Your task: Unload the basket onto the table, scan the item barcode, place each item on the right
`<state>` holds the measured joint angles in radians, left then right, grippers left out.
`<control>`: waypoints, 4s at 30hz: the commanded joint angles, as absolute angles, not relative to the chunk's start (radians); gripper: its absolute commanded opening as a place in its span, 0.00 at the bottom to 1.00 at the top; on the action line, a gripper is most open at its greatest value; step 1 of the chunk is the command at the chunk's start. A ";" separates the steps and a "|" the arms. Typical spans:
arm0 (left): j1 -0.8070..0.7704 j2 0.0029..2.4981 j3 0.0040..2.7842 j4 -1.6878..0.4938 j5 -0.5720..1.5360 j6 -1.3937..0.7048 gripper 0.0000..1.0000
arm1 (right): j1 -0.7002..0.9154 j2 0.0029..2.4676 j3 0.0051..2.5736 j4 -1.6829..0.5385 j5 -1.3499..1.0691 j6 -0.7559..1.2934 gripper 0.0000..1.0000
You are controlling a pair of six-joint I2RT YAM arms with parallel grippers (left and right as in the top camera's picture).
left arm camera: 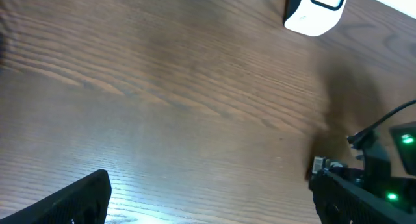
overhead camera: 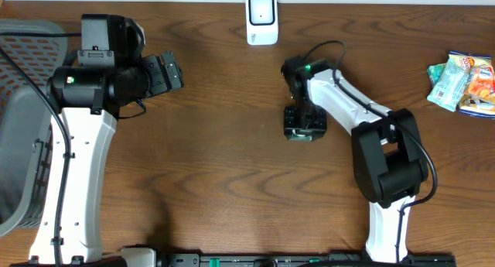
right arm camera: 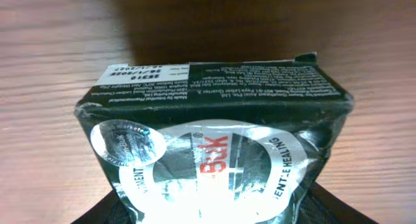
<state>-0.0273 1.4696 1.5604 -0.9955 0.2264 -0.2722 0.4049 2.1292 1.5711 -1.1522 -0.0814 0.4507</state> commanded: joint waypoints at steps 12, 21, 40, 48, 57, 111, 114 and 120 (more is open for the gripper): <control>-0.024 1.470 1.564 -0.999 0.223 -0.266 0.98 | 0.349 2.132 1.790 -1.291 -0.905 -0.337 0.54; -0.024 1.470 1.564 -0.998 0.223 -0.266 0.98 | 0.277 2.132 1.790 -1.332 -1.114 -0.423 0.55; -0.024 1.470 1.564 -0.999 0.223 -0.266 0.98 | 0.184 2.132 1.790 -1.316 -1.118 -0.449 0.51; -0.024 1.470 1.564 -0.998 0.223 -0.266 0.98 | 0.306 2.132 1.790 -1.078 -0.110 0.121 0.47; -0.024 1.470 1.564 -0.998 0.223 -0.266 0.98 | 0.387 2.132 1.790 -0.599 0.568 0.113 0.42; -0.024 1.470 1.564 -0.998 0.223 -0.266 0.98 | 0.441 2.575 2.296 -0.224 0.644 -0.512 0.41; -0.024 1.470 1.564 -0.999 0.223 -0.266 0.98 | 0.450 2.588 2.296 -0.235 0.644 -0.476 0.41; -0.023 1.470 1.564 -0.998 0.223 -0.266 0.98 | 0.464 2.587 2.296 -0.227 0.654 -0.487 0.41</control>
